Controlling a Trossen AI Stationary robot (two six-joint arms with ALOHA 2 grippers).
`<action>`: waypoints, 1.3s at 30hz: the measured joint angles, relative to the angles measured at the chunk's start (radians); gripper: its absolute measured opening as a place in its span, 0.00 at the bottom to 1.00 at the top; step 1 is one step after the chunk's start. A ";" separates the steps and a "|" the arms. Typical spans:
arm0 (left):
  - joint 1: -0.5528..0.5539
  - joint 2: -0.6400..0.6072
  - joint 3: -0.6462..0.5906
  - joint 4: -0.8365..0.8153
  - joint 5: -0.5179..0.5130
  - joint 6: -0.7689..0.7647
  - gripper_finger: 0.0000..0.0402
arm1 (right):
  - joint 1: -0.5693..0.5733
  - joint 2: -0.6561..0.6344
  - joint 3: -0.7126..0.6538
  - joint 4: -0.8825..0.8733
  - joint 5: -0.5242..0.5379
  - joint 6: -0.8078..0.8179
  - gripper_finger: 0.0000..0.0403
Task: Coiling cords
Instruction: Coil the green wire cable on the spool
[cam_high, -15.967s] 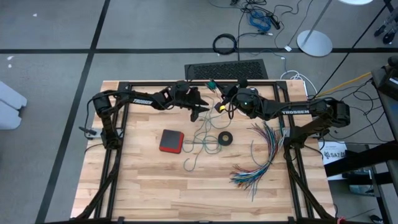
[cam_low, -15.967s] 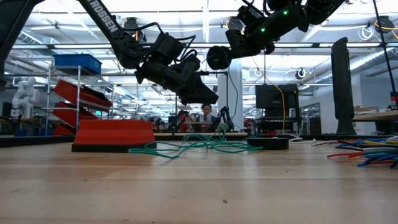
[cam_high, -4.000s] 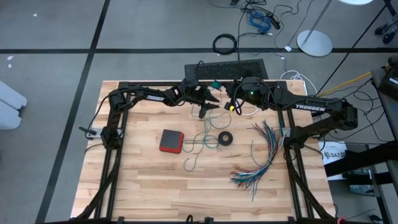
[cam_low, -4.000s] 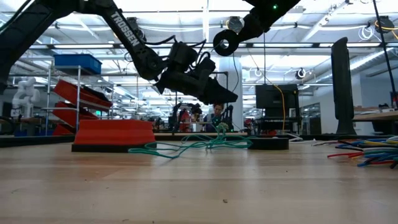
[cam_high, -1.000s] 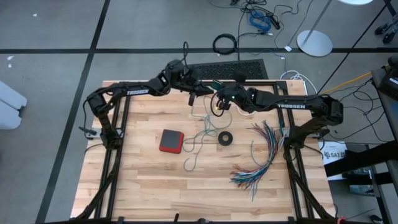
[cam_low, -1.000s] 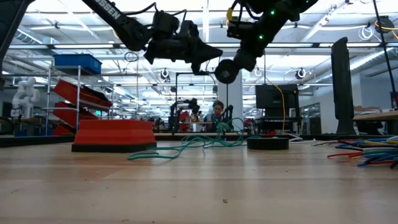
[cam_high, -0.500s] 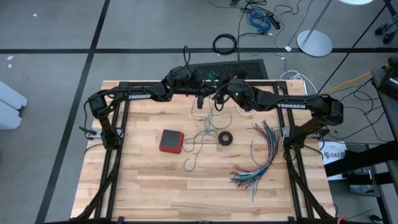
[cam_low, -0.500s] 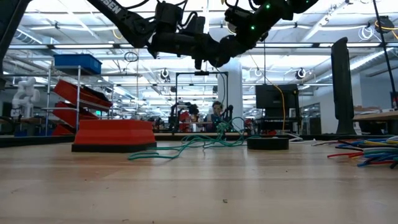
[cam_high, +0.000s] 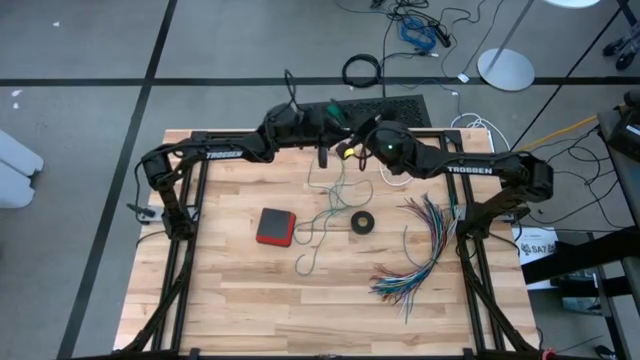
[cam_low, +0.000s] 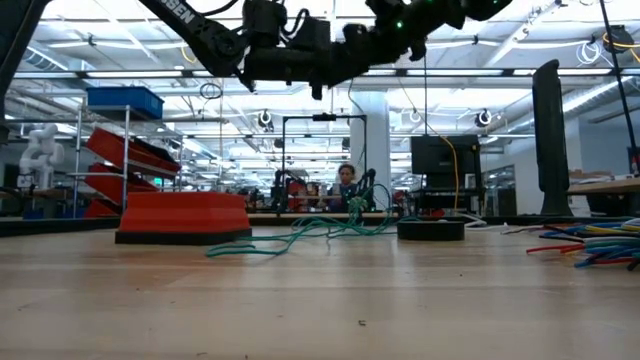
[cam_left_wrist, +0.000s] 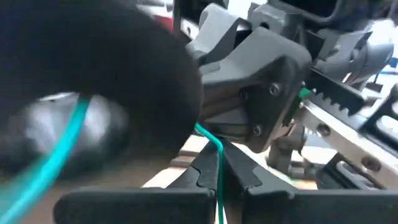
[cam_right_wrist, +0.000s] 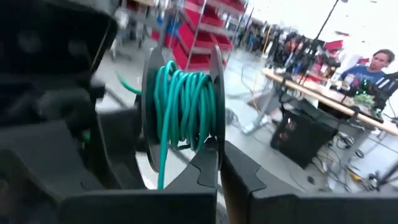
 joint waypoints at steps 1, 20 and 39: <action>0.001 -0.002 0.000 0.020 0.003 -0.004 0.02 | 0.001 -0.004 0.000 0.026 -0.002 0.001 0.00; 0.049 -0.127 0.002 0.013 0.188 0.179 0.02 | 0.035 -0.168 0.000 0.074 -0.297 0.052 0.00; 0.054 -0.119 0.001 -0.197 0.149 0.291 0.21 | 0.098 -0.197 0.000 0.028 -0.305 0.048 0.00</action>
